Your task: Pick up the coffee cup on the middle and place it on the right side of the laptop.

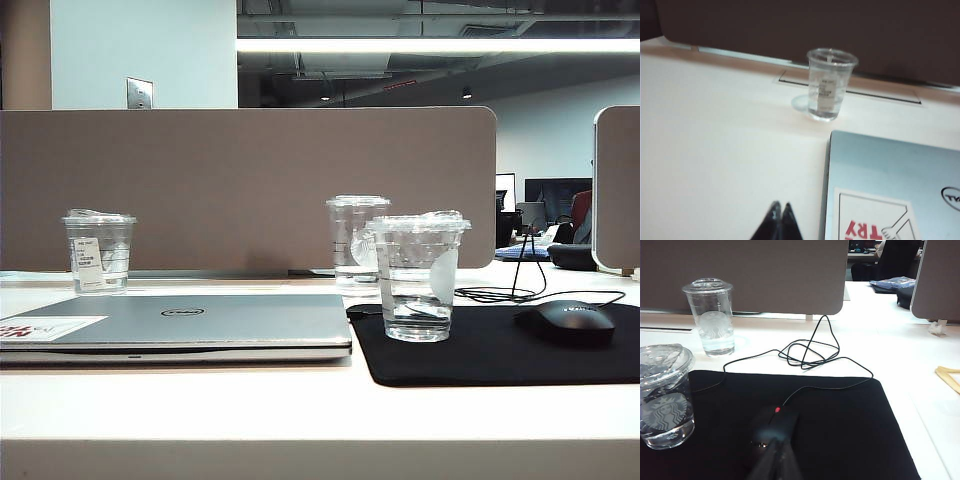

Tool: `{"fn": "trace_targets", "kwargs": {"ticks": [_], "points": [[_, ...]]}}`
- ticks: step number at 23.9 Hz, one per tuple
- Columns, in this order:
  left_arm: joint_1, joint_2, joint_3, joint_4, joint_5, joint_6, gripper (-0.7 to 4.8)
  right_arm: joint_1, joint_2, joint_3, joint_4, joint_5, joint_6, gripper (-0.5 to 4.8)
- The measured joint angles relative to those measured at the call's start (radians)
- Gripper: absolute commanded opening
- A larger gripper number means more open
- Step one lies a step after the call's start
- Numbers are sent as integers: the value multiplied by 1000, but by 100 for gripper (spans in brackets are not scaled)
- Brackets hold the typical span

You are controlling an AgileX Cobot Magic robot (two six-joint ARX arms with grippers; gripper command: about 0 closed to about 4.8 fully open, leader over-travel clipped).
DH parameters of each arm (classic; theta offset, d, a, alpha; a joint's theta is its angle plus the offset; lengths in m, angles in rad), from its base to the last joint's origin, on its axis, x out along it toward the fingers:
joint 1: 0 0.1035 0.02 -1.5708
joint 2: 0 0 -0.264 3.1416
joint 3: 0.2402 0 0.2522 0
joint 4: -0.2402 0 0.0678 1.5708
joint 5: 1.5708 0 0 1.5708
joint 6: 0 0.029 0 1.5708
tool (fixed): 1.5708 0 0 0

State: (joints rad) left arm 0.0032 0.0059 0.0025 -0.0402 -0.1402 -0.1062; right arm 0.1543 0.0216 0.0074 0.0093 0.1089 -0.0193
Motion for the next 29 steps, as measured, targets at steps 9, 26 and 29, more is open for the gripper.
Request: {"fn": "trace_targets", "kwargs": {"ticks": [9,26,29], "points": [[0,0,0,-9,46,0,-6,0,0,0,0,0,0,-4],[0,0,0,-9,47,0,-6,0,0,0,0,0,0,-4],[0,0,0,-9,47,0,-6,0,0,0,0,0,0,-4]]}}
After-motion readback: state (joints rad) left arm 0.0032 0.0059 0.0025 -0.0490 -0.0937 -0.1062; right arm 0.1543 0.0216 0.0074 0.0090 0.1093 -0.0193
